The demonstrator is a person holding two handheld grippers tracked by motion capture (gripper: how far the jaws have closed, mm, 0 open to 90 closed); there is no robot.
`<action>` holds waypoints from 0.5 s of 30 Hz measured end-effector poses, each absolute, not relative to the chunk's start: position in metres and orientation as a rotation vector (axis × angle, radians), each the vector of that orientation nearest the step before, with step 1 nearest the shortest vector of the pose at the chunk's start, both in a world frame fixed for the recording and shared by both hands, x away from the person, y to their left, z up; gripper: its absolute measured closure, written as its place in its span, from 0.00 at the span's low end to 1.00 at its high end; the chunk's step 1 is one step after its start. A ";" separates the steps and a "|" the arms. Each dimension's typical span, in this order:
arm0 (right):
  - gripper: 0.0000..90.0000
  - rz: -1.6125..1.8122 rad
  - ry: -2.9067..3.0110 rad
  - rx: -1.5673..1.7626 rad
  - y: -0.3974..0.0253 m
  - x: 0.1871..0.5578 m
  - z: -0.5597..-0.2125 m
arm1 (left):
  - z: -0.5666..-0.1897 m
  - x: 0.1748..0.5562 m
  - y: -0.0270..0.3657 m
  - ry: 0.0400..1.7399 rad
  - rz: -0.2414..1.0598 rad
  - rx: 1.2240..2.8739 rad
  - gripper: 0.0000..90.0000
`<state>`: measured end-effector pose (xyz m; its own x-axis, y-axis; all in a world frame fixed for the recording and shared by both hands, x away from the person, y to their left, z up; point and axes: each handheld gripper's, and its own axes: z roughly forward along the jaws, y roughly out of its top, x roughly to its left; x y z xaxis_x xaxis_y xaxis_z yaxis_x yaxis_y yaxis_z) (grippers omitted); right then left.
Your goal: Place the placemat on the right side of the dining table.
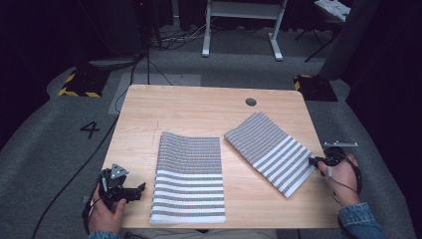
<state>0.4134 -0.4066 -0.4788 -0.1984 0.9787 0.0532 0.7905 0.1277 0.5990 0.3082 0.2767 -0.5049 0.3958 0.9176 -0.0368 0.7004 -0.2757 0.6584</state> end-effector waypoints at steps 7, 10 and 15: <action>0.95 0.681 2.055 1.674 -0.410 0.418 -0.478 | -0.505 0.308 0.277 1.377 0.475 2.062 0.00; 0.96 0.637 2.025 1.653 -0.414 0.422 -0.474 | -0.505 0.308 0.277 1.377 0.474 2.063 0.00; 0.96 0.636 1.987 1.572 -0.415 0.422 -0.463 | -0.505 0.308 0.277 1.377 0.474 2.063 0.00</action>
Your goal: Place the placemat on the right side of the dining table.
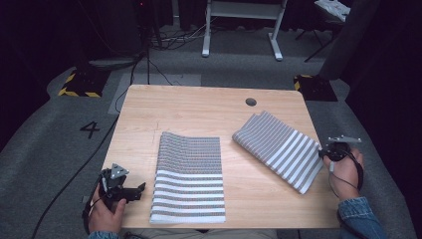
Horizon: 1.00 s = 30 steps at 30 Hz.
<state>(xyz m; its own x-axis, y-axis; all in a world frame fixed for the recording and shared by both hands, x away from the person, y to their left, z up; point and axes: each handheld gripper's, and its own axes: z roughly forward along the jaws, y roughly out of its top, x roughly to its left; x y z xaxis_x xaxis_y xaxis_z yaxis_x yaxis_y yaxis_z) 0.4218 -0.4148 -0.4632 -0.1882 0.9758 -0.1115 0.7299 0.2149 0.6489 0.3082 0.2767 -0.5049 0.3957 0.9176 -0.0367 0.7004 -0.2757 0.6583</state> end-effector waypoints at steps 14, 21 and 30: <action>0.94 0.938 2.044 1.302 -0.367 0.385 -0.410 | -0.505 0.308 0.277 1.378 0.473 2.059 0.00; 0.95 1.137 2.152 1.176 -0.326 0.362 -0.395 | -0.505 0.308 0.277 1.378 0.474 2.059 0.00; 0.95 1.262 2.375 0.999 -0.273 0.328 -0.396 | -0.505 0.308 0.277 1.378 0.473 2.059 0.00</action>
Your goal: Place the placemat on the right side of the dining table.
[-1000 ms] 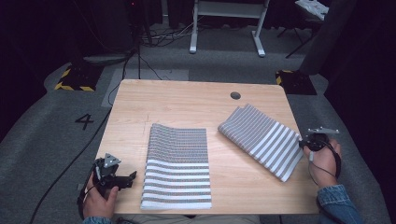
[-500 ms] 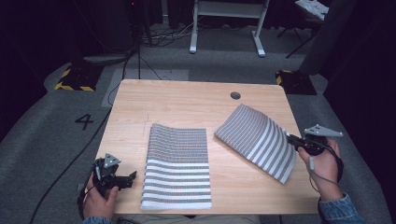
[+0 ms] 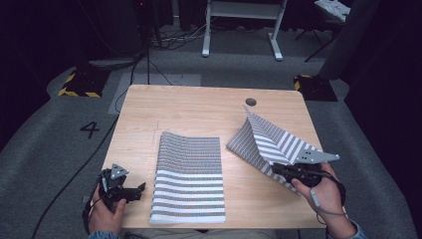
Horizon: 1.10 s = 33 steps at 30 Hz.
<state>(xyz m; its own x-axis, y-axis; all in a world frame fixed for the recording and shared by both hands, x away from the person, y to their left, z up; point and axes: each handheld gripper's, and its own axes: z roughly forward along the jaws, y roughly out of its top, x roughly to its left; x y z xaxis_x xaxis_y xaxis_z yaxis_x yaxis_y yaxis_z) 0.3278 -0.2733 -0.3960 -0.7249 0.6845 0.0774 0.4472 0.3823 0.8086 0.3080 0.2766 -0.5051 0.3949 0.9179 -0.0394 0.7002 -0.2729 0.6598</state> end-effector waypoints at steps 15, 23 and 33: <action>0.94 1.280 2.749 0.841 -0.242 0.273 -0.422 | -0.505 0.308 0.277 1.377 0.473 2.060 0.00; 0.63 1.290 2.851 0.845 -0.237 0.267 -0.433 | -0.505 0.308 0.277 1.378 0.473 2.059 0.00; 0.45 1.263 2.425 1.040 -0.276 0.301 -0.419 | -0.505 0.308 0.277 1.378 0.475 2.059 0.00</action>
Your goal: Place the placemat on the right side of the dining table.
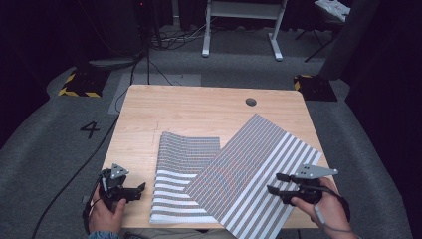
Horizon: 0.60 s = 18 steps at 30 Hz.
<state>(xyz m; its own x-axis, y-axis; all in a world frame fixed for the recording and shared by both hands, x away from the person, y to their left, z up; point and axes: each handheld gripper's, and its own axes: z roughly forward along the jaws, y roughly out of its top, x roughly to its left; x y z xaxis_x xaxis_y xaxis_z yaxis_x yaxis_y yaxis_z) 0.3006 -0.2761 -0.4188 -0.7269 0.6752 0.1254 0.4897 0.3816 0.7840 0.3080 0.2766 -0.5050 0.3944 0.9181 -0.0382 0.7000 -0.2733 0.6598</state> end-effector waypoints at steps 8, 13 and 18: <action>0.43 1.161 2.212 1.307 -0.329 0.339 -0.436 | -0.504 0.308 0.277 1.385 0.475 2.068 0.00; 0.42 1.037 2.124 1.391 -0.354 0.356 -0.450 | -0.505 0.309 0.277 1.388 0.480 2.061 0.00; 0.40 0.932 2.084 1.478 -0.370 0.366 -0.465 | -0.505 0.309 0.277 1.390 0.481 2.059 0.00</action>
<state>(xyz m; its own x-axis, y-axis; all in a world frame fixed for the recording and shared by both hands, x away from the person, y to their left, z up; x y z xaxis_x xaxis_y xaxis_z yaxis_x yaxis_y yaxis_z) 0.3664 -0.3704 -0.4650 -0.3477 0.9366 0.0421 0.6560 0.2109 0.7247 0.3090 0.2767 -0.5047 0.3858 0.9220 -0.0340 0.7041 -0.2704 0.6567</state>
